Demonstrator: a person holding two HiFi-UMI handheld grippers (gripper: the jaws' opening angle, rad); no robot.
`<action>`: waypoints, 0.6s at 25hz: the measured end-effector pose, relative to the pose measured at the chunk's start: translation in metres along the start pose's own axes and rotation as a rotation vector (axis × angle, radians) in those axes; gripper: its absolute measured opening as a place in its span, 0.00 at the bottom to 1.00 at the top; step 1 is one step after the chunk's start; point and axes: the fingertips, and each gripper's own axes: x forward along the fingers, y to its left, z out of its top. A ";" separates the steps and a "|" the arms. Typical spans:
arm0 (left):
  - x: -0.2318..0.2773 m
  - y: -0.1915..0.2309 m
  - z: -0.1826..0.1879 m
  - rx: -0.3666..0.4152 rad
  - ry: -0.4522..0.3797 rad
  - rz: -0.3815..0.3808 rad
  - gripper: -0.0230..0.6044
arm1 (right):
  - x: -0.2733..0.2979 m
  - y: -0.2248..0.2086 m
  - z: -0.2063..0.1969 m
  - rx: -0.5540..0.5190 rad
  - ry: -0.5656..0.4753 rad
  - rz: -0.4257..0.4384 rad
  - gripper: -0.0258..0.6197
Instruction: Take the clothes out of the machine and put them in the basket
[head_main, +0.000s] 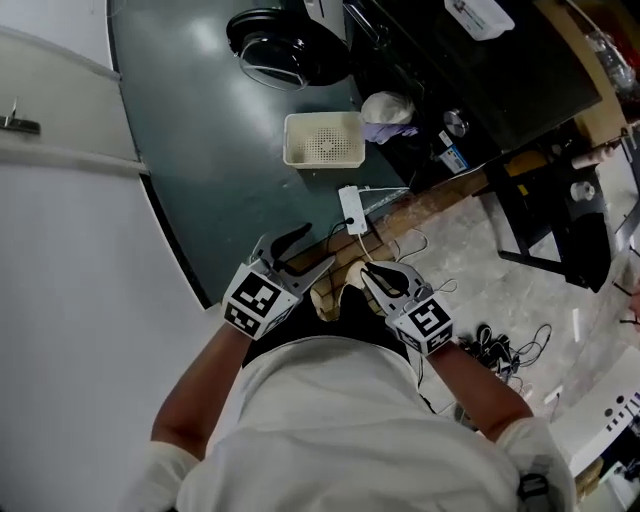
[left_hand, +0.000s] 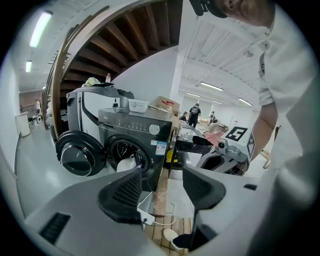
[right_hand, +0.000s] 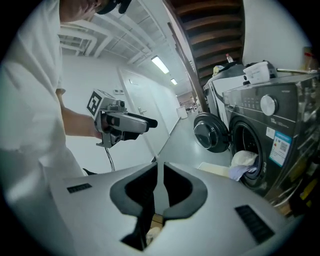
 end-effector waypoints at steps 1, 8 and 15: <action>0.006 0.002 0.006 0.015 0.006 -0.015 0.44 | -0.001 -0.004 0.001 0.012 -0.009 -0.016 0.08; 0.057 0.020 0.019 0.046 0.033 -0.120 0.44 | 0.000 -0.019 -0.009 0.100 -0.029 -0.106 0.10; 0.123 0.069 0.020 0.087 0.063 -0.238 0.44 | 0.020 -0.037 -0.012 0.170 -0.010 -0.221 0.10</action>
